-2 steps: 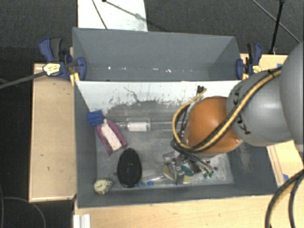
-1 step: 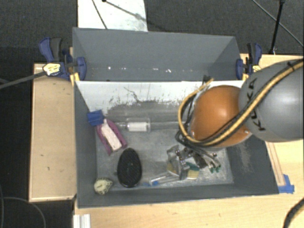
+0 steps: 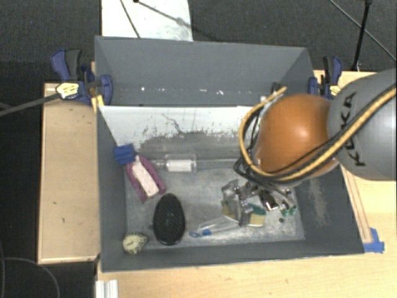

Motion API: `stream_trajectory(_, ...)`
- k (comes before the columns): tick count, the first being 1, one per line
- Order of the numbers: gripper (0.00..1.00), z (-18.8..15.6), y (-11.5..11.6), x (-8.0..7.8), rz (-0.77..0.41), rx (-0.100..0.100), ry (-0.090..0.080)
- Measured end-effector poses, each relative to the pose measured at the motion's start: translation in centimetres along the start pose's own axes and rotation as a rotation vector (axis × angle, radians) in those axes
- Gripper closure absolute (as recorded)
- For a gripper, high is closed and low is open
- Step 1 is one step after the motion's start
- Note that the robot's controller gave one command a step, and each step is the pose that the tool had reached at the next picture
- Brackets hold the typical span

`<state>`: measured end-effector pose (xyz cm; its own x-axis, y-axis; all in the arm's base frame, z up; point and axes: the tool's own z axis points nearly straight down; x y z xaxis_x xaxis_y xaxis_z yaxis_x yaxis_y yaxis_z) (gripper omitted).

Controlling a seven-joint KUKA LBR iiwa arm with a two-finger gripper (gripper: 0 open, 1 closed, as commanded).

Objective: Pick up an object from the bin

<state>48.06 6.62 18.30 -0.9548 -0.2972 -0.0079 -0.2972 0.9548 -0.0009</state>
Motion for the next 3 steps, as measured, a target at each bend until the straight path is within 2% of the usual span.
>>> stream_trajectory(1, 1.0, -7.0, -0.8, 0.5, 0.049, 0.001, -0.003)
stream_trajectory(2, 1.0, -7.1, -1.0, 0.0, -0.144, 0.0, 0.002)
stream_trajectory(3, 1.0, -2.5, -1.8, -3.9, 0.093, -0.001, 0.007)
